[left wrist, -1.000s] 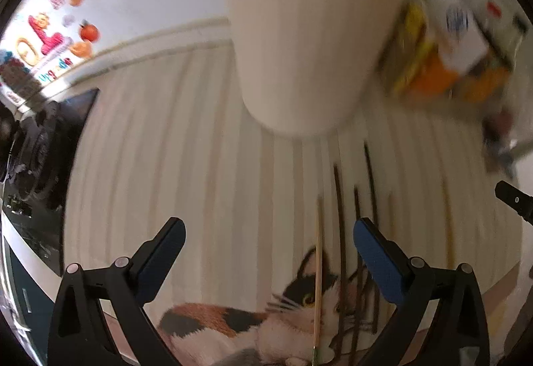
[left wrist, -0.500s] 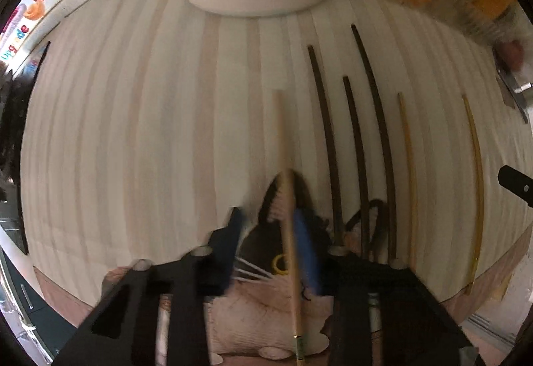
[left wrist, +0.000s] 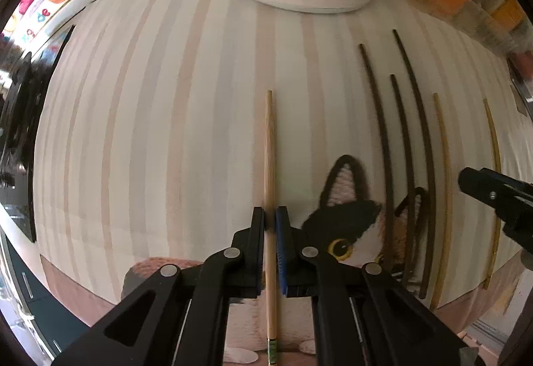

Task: Organize utensils
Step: 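Grasp a light wooden chopstick with the left tool while the right tool grasps another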

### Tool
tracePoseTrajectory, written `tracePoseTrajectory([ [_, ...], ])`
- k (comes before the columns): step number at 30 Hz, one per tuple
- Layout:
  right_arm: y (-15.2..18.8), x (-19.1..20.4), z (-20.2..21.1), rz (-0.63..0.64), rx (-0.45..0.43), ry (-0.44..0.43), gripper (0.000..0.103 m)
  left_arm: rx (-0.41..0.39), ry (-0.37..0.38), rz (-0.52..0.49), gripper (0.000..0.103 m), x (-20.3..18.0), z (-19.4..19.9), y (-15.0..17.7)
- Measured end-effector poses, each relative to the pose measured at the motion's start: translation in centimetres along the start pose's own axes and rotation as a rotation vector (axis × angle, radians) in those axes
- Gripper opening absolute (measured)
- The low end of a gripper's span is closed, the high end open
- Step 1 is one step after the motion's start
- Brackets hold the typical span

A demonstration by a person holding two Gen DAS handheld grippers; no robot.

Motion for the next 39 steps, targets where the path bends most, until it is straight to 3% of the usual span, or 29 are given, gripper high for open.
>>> tracePoseTrajectory([
  [11, -0.1, 3.0, -2.7, 0.049, 0.05, 0.057, 0.04, 0.0, 0.005, 0.038, 0.005, 1.8, 0.9, -0.2],
  [16, 0.5, 3.1, -2.9, 0.074, 0.046, 0.126, 0.01, 0.019, 0.016, 0.068, 0.004, 1.2, -0.1, -0.3],
  [19, 0.7, 1.8, -2.8, 0.064, 0.06, 0.132, 0.008, 0.036, 0.032, 0.09, 0.005, 1.7, -0.4, -0.4],
  [26, 0.4, -0.7, -2.5, 0.09, 0.104, 0.145, 0.009, 0.048, 0.042, 0.083, 0.005, 1.9, -1.0, -1.0],
  [27, 0.4, -0.6, -2.6, 0.097, 0.114, 0.144, 0.011, 0.05, 0.044, 0.081, 0.005, 1.9, -1.0, -1.1],
  [30, 0.1, -1.1, -2.1, 0.095, 0.133, 0.13, 0.035, 0.053, 0.046, 0.075, 0.006, 1.9, -1.3, -1.3],
  [39, 1.8, -1.2, -2.2, 0.086, 0.144, 0.172, 0.034, 0.059, 0.058, 0.067, 0.009, 2.1, -1.5, -1.6],
])
Point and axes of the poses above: each gripper's, at about its wrist camera, not at the fingertips, and z roughly against the way its jaws point, x to its left, y to its underside, the point moved 2 cm from there along -z, roughly the way its jaws point, and after that the axes turned 4 degrees about -x, right-handed, at the moved point
